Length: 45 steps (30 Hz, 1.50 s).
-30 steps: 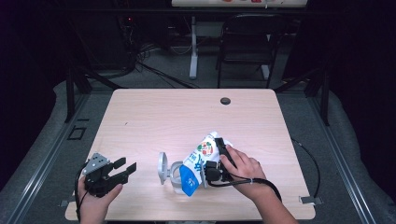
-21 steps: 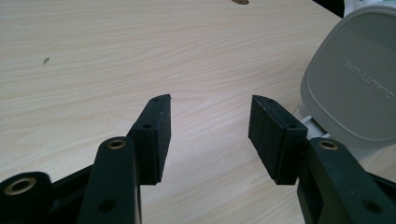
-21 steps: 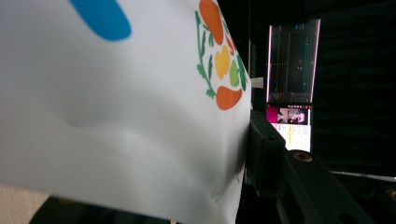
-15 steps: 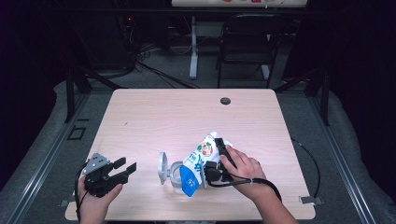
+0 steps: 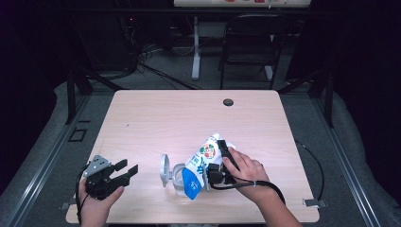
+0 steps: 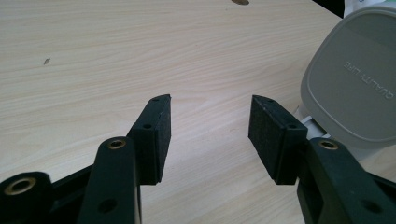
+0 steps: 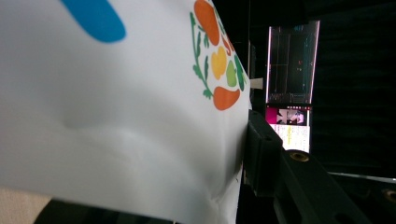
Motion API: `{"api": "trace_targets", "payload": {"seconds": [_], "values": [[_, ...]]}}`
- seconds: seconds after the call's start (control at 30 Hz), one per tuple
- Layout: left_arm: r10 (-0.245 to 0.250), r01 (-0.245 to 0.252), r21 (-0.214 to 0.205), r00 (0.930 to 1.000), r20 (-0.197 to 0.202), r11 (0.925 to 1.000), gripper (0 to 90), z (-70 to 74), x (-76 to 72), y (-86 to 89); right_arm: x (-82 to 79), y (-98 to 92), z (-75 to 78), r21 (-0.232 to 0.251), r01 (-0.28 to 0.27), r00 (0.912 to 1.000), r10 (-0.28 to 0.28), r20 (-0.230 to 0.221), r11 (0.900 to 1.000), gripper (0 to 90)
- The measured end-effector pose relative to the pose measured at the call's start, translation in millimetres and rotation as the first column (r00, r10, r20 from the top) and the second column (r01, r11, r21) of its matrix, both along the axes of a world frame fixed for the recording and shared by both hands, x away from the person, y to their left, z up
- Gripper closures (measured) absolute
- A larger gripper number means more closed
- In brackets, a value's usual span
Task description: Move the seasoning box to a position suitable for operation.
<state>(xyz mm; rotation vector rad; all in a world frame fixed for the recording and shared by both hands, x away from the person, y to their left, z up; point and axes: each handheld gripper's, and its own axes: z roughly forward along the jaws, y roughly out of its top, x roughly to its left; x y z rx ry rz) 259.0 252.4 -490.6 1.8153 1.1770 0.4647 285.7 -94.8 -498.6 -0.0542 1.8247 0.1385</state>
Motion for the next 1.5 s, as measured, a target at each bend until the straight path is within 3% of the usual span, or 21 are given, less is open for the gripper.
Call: {"api": "trace_targets", "payload": {"seconds": [1.5], "values": [[0.0, 0.0, 0.003, 1.0, 0.001, 1.0, 49.9, 0.0, 0.2, 0.6, -2.6, 1.5, 3.9, -0.02, -0.007, 0.9999, 0.007, 0.015, 0.9998, 70.6]]}}
